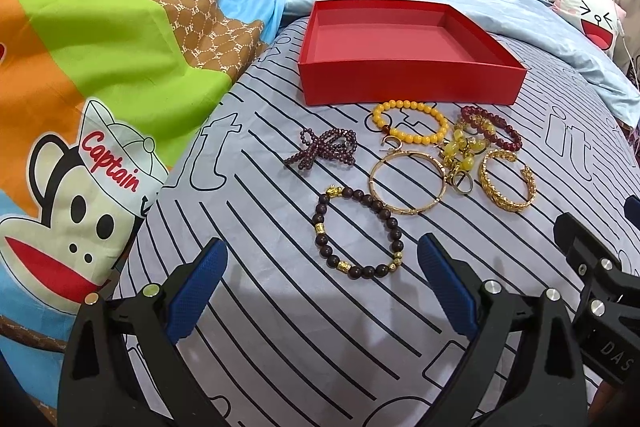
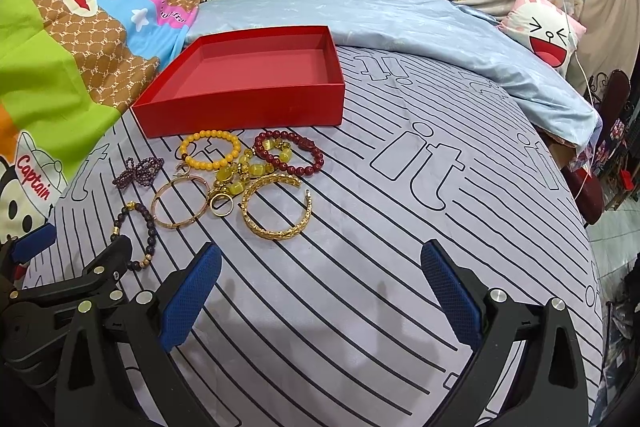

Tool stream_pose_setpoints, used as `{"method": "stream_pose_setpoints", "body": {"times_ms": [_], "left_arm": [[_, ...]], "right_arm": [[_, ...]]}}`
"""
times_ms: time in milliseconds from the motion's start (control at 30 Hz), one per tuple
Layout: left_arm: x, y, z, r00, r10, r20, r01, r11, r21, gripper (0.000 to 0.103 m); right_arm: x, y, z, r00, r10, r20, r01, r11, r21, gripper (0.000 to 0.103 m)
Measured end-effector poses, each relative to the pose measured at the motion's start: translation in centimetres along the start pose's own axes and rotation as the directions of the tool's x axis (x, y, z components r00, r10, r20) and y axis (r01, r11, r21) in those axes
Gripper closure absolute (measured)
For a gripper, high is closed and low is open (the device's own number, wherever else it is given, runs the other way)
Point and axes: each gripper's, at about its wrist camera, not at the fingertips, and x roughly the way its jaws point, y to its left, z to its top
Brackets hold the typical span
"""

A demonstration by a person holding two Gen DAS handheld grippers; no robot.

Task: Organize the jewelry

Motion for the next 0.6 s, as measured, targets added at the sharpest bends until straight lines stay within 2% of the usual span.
{"method": "stream_pose_setpoints", "body": {"times_ms": [600], "left_arm": [[-0.01,0.07,-0.30,1.000,0.000,-0.004,0.000,1.000,-0.007,0.012]], "right_arm": [[0.02,0.11,-0.01,1.000,0.001,-0.002,-0.001,1.000,-0.003,0.007]]}}
